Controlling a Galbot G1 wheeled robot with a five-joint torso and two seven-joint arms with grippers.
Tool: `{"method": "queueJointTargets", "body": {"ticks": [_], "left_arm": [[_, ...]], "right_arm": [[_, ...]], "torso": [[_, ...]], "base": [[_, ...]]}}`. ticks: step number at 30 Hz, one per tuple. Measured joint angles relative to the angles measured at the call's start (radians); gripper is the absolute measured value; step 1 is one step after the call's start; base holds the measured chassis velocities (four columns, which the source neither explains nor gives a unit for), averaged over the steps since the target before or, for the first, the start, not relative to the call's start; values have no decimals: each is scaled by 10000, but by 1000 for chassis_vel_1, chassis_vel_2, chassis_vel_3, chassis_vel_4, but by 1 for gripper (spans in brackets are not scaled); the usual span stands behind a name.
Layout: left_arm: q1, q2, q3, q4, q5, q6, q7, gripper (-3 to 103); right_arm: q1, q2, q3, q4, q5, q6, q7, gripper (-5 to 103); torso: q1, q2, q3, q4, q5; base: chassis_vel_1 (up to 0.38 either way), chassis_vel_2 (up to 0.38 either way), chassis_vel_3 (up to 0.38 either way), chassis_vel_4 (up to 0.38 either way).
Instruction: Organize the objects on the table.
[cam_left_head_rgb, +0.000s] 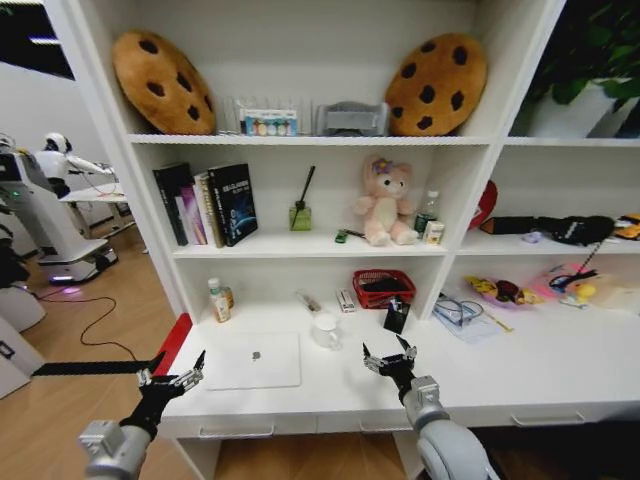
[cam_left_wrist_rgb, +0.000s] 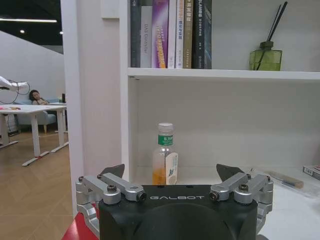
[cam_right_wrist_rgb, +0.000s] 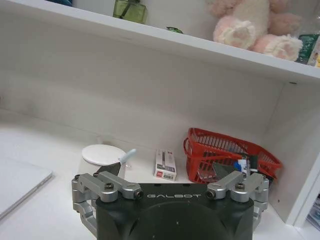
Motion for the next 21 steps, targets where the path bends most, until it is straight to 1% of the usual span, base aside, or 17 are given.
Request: {"method": "queueJointTargets", "body": {"ticks": [1, 3, 6, 8, 12, 16, 21], "left_arm": [[0, -1, 0, -1, 0, 0, 1, 100], [1, -1, 4, 0, 0, 0, 2, 100], [0, -2, 5, -1, 0, 0, 6, 100], [0, -3, 6, -1, 0, 0, 7, 100], [0, -2, 5, -1, 0, 0, 8, 100], [0, -2, 4, -1, 0, -1, 8, 100], [0, -2, 2, -1, 0, 0, 8, 100]], "right_arm": [[-20, 9, 46, -20, 43, 110, 87, 100], [-58, 8, 103, -17, 131, 167, 177, 100], [-139, -29, 132, 109, 270, 139, 210, 100], [-209, -34, 137, 182, 304, 104, 208, 100], [-292, -11, 138, 229, 309, 46, 200, 100], [-337, -6, 140, 275, 317, 0, 171, 100], [-314, -15, 151, 279, 367, -37, 144, 100]], "torso": [[-2, 1, -1, 4, 13], [2, -1, 2, -2, 12], [1, -1, 1, -3, 15], [2, -2, 2, -5, 10], [1, -2, 1, -2, 11], [1, -1, 1, -1, 9], [1, -2, 0, 0, 9]], "base": [[0, 0, 0, 0], [0, 0, 0, 0], [-53, -38, 38, 32], [-46, -88, 25, 53], [20, -74, -19, 59], [112, -76, -116, 80], [182, -133, -161, 158]]}}
